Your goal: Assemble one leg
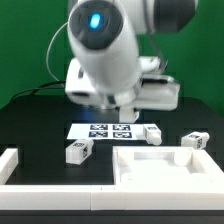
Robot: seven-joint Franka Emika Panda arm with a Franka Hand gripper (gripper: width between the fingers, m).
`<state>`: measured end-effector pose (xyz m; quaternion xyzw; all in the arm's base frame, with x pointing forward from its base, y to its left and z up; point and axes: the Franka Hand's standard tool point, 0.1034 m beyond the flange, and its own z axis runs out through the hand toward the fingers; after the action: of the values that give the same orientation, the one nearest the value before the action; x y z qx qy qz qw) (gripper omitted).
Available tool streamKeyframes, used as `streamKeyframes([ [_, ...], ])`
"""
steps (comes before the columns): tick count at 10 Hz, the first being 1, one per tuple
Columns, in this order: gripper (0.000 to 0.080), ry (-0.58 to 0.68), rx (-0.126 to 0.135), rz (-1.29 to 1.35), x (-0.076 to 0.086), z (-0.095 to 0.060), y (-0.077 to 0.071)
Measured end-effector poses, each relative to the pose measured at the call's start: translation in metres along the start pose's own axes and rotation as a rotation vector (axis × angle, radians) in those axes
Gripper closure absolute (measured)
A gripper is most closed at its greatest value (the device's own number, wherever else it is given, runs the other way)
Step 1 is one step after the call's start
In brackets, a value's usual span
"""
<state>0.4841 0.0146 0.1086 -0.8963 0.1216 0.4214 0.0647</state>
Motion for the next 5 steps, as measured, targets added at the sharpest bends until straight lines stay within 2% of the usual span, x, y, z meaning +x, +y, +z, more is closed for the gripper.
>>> streamKeyframes([
  [1,0.0518,0.046,-0.005,-0.003,-0.004,-0.009,-0.009],
  [2,0.0518,0.12,0.001,-0.013,0.002,-0.009,-0.011],
  [5,0.0517,0.322,0.017,-0.03,0.003,-0.019,-0.02],
])
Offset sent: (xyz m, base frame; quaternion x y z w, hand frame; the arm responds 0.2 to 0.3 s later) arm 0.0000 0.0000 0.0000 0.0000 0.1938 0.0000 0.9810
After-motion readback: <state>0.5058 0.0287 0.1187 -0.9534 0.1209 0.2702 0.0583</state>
